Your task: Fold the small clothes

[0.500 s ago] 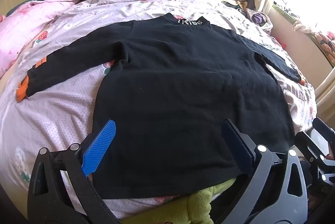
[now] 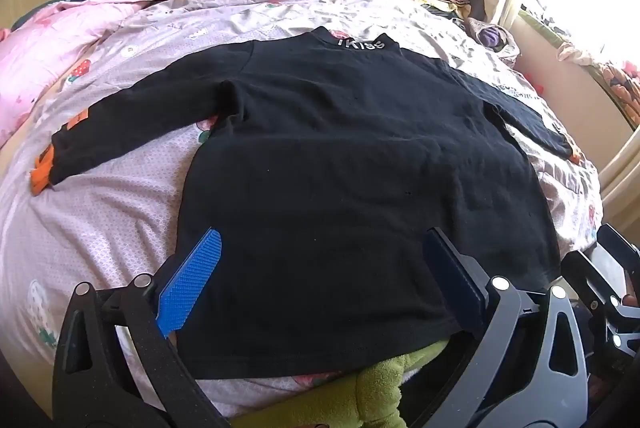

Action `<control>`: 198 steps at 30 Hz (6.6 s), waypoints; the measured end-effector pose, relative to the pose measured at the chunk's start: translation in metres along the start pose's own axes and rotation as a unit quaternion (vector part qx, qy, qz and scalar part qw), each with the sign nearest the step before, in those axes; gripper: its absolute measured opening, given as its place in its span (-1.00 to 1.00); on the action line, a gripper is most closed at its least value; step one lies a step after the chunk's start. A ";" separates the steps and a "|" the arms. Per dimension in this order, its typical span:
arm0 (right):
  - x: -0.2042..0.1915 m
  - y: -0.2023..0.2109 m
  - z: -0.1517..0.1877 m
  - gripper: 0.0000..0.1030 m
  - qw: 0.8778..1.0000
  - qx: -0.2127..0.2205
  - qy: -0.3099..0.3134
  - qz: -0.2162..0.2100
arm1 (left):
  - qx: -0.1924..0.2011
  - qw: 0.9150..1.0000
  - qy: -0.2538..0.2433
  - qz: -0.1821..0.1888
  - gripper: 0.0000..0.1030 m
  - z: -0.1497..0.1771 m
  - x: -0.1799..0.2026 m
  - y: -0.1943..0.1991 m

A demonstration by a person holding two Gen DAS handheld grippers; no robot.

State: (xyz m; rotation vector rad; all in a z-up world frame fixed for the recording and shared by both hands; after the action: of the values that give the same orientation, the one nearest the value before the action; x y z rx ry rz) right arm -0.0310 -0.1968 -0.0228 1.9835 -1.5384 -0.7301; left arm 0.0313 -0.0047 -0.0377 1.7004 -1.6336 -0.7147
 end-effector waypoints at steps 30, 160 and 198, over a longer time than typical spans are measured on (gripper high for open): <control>-0.006 0.000 0.000 0.92 1.000 0.000 0.003 -0.002 | 0.000 1.000 -0.005 0.003 0.84 0.002 0.003 0.000; 0.386 -0.192 -0.103 0.92 0.882 -0.041 -0.451 0.130 | -0.069 0.992 -0.094 0.051 0.84 -0.209 0.193 -0.230; 0.178 -0.126 -0.206 -0.76 0.980 0.101 -0.145 -0.088 | -0.036 0.977 0.026 0.211 0.84 -0.225 0.122 -0.152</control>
State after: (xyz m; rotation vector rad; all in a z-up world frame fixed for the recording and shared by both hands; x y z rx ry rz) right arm 0.2359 -0.3269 0.0204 2.2652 -1.6729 -1.0078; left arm 0.3091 -0.1060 -0.0069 1.2497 -1.8261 -0.5077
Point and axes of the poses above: each gripper's, at about its wrist camera, not at the fingertips, and y roughly against the way its jaws point, x to its right, z to its underside, the point moved 5 cm from there along -y, roughly the way its jaws point, and after that the axes turned 5 degrees about -y, right-handed, at the moved point
